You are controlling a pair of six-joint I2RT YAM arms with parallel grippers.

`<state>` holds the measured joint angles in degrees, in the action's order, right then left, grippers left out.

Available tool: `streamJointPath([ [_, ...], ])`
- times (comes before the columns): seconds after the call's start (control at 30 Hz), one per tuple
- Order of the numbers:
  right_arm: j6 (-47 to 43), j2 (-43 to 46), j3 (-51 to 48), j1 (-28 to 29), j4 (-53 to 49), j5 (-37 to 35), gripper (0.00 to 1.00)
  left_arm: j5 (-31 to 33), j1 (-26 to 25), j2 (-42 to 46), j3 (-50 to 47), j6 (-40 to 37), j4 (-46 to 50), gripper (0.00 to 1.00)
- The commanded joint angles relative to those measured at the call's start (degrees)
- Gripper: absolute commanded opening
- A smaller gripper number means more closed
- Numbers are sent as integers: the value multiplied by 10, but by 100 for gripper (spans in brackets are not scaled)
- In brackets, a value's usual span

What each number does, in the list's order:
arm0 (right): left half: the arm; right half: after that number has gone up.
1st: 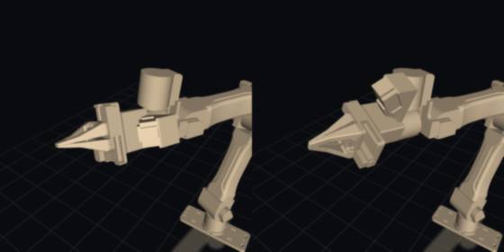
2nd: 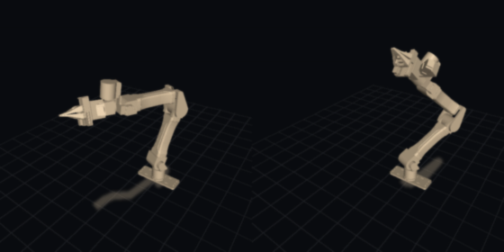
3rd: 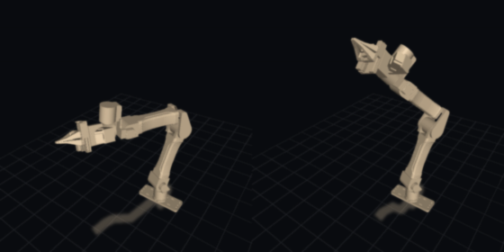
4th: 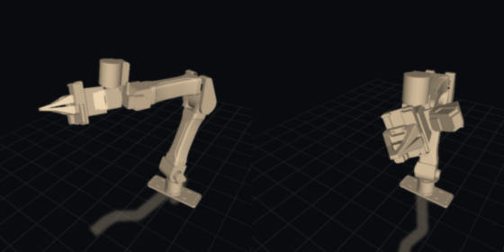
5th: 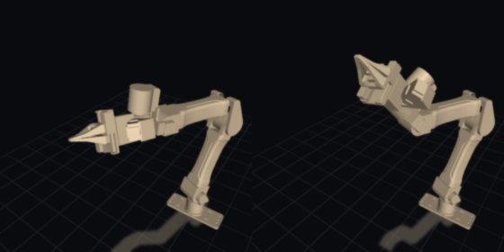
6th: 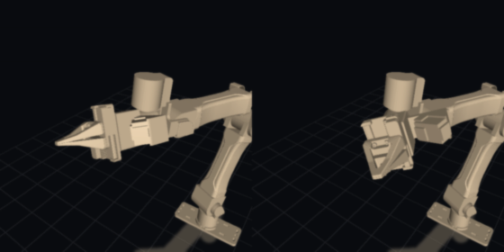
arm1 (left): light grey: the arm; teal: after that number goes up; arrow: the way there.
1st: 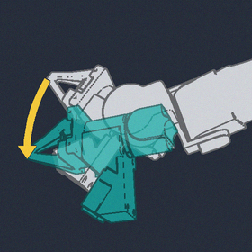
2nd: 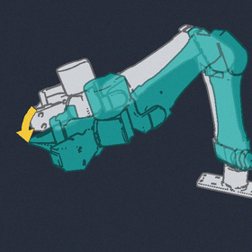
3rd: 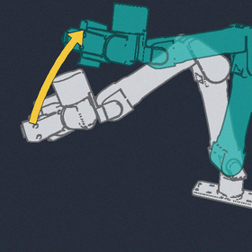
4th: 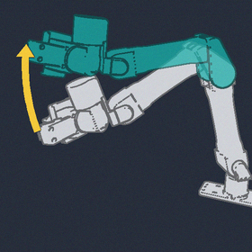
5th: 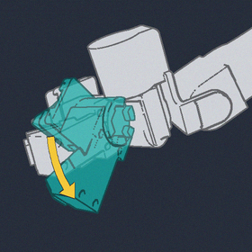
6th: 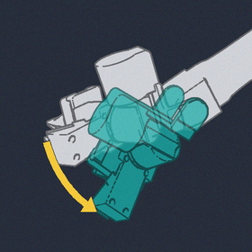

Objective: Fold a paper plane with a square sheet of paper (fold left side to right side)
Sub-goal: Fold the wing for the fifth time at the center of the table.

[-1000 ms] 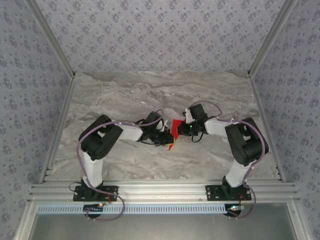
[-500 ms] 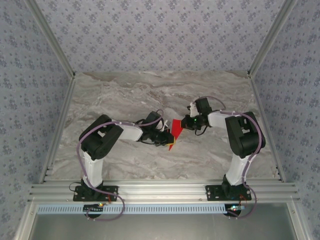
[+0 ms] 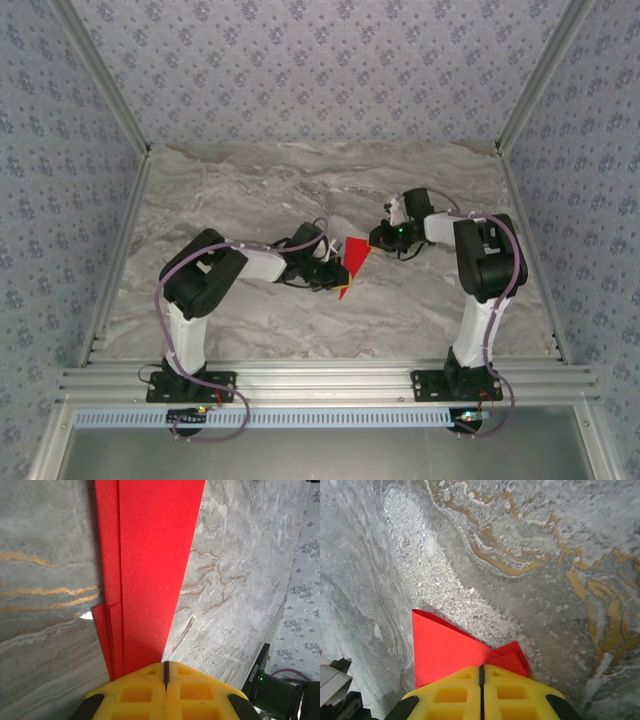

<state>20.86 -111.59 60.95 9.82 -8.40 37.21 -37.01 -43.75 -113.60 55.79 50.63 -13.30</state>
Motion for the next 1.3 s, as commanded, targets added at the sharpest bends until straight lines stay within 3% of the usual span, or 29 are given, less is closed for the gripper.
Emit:
streamJointPath([
  [0.0,-21,-32,34,-37,10,-106,6,30,-5,-35,-20,-4,78,0],
  [0.37,-28,3,94,-64,-29,-114,6,25,-9,-29,-12,-5,66,0],
  [0.73,32,150,-87,39,40,-93,6,27,-13,-22,-3,-10,65,0],
  [0.93,44,110,-94,82,57,-92,6,27,-14,-19,-1,-11,67,0],
  [1.27,28,56,-67,85,-1,-140,6,26,-14,16,2,-25,83,3],
])
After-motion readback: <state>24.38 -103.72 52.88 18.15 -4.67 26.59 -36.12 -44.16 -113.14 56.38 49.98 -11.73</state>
